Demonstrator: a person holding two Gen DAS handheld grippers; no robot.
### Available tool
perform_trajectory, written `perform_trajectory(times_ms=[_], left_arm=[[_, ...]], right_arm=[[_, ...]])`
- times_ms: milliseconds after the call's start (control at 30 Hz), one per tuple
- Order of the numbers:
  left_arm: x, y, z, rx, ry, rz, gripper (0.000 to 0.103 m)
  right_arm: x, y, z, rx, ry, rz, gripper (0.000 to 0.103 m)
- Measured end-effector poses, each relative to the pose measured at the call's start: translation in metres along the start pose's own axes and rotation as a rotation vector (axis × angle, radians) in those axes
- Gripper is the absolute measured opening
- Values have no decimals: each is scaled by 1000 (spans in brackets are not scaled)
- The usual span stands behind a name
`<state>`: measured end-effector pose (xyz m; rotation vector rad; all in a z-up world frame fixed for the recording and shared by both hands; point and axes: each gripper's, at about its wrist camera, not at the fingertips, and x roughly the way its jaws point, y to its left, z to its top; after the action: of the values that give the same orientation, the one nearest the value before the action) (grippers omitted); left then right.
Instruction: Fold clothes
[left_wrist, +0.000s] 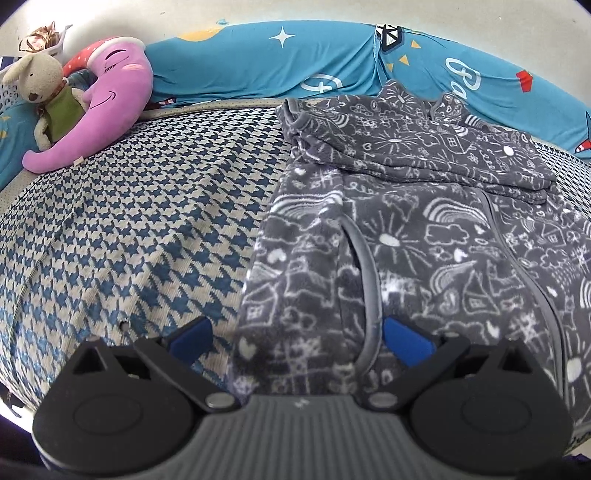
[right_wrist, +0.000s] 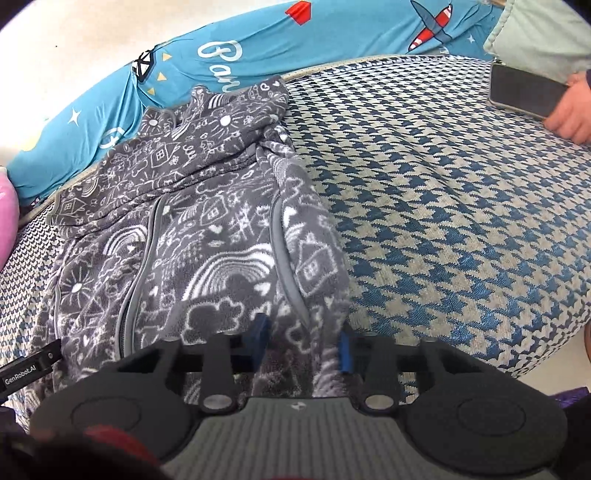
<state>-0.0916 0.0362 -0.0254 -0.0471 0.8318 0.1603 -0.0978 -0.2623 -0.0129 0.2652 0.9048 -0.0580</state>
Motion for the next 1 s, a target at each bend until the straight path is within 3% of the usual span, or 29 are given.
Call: perform_trajectory(times_ms=[100,233,500,700,1000], left_arm=[[0,0,0,-3,0,-2,103],[0,-1,0,2,-4,2,103],[-5,-3,1,26,-19,3,103],[-8,-5,-2,50,-19,8,103],[-11,-6,-7,72,-10,14,103]], right_arm=[[-2,-1,1,19,-7,28,21],[-8,1,1,17,-40,28,19],[-19,2,1,18,-88,0,18],[-11,0,-3,21,-28,-37,18],[-13,-2,-9,3,-9,-82,24]])
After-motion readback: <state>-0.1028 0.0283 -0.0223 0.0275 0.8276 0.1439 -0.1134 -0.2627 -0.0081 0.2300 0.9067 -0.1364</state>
